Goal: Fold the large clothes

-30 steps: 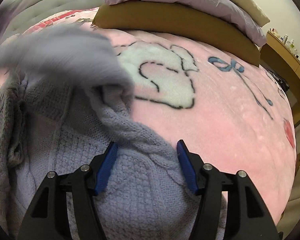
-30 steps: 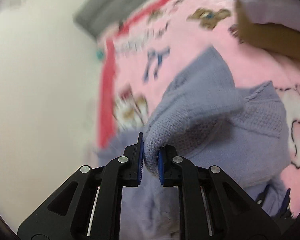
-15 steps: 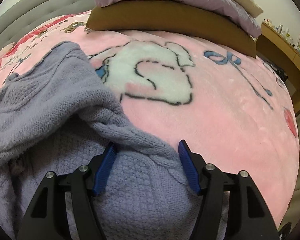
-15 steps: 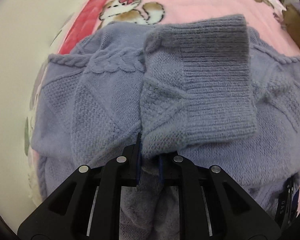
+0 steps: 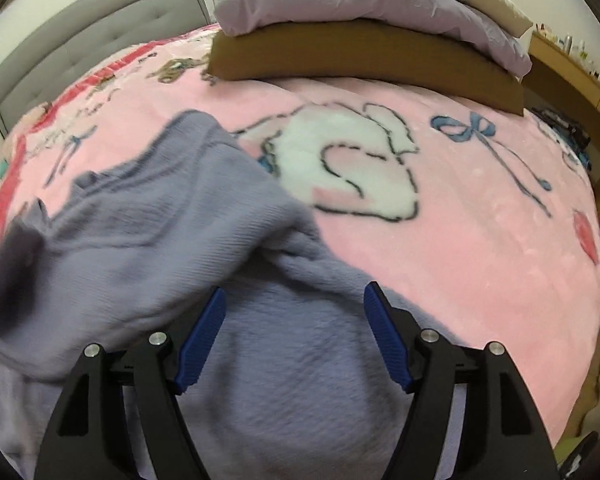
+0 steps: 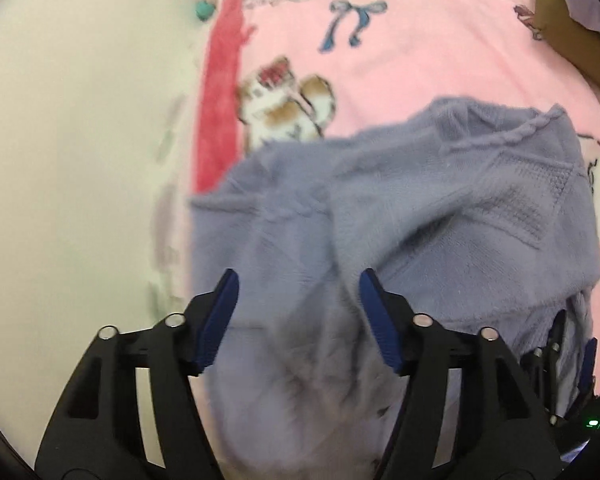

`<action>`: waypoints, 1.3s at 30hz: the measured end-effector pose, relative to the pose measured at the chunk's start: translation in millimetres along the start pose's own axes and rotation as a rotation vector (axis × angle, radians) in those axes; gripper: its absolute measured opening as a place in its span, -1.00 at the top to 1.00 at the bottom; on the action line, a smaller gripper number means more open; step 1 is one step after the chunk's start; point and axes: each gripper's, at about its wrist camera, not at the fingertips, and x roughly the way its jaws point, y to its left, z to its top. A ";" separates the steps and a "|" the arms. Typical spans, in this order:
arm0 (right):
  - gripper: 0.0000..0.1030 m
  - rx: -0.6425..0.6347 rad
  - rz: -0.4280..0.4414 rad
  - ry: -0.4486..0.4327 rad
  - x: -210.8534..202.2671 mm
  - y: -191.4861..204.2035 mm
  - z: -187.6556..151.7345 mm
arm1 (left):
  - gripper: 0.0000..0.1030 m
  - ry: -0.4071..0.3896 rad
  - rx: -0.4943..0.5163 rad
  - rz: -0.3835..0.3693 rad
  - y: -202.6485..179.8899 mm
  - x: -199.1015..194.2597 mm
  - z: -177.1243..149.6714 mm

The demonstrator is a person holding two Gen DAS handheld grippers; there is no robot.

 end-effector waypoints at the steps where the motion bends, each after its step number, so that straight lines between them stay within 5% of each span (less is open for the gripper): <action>1: -0.48 -0.005 -0.006 0.004 -7.5 3.0 3.3 | -0.37 0.002 0.000 0.002 4.4 -3.4 1.5; 5: -0.43 -0.050 0.075 -0.070 -65.3 5.4 6.3 | -0.37 0.041 0.039 0.070 23.5 -22.0 2.4; 11: -0.50 -0.114 -0.170 -0.318 -146.0 -58.0 -5.7 | -0.38 0.058 0.149 0.282 92.8 -46.4 0.5; 16: -0.39 -0.202 -0.434 -0.231 -105.5 -146.7 -30.9 | -0.38 0.117 0.269 0.278 144.2 -32.2 -9.3; 21: -0.37 -0.324 -0.532 -0.131 -47.5 -200.7 -62.1 | -0.38 0.170 0.472 0.410 155.6 -6.9 -19.5; 23: -0.37 -0.376 -0.571 -0.112 -29.2 -205.6 -68.6 | -0.38 0.182 0.476 0.411 157.9 -4.8 -20.2; 26: -0.35 -0.468 -0.652 -0.083 0.3 -208.8 -69.0 | -0.33 0.211 0.447 0.418 164.3 4.6 -20.9; 29: -0.35 -0.578 -0.698 -0.060 23.7 -204.1 -66.0 | 0.26 0.230 0.395 0.368 168.5 12.9 -18.8; 30: -0.16 -0.595 -0.712 -0.061 27.9 -203.5 -63.8 | 0.54 0.221 0.375 0.363 170.4 13.9 -17.4; 31: 0.27 -0.597 -0.712 -0.055 32.3 -202.4 -58.9 | 0.72 0.199 0.356 0.374 173.4 12.6 -16.0; 34: 0.60 -0.526 -0.631 -0.088 23.7 -199.7 -43.9 | 0.74 0.108 0.131 0.328 201.5 -7.7 -12.3; 39: 0.63 -0.364 -0.468 -0.152 -2.6 -201.9 -36.1 | 0.75 -0.095 -0.229 0.300 253.0 -62.0 -41.1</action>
